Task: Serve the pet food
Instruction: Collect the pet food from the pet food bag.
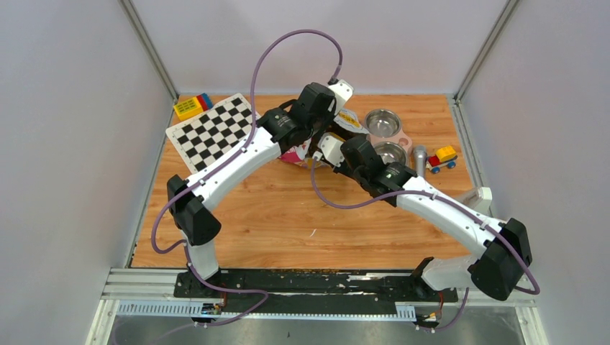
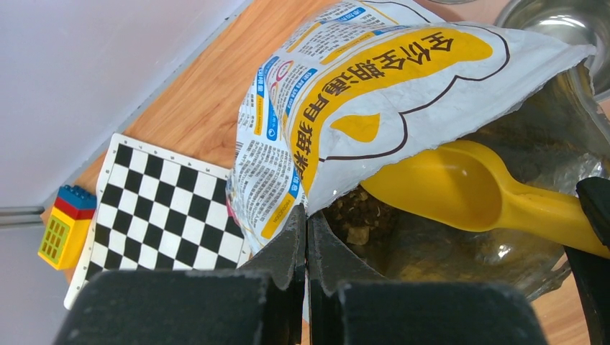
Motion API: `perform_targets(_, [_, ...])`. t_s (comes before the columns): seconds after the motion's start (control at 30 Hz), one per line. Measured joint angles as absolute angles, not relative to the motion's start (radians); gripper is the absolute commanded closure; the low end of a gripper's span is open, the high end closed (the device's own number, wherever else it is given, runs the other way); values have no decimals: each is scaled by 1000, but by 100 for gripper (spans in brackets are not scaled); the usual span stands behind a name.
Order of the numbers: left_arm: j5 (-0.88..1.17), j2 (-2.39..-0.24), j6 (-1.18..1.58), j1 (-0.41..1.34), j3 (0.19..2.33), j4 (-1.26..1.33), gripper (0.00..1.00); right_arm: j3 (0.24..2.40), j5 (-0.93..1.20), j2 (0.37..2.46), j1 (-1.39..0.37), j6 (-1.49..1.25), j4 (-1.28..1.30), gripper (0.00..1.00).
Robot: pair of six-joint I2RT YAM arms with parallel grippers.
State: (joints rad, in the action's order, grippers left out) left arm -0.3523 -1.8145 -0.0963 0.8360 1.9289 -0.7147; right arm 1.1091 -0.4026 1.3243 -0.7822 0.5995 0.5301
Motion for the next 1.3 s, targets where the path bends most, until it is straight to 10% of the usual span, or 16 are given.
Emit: perform_targets(1.3, [-221,-1814,-37,840,1929,-723,100,958,-507,1163,-789,994,549,100])
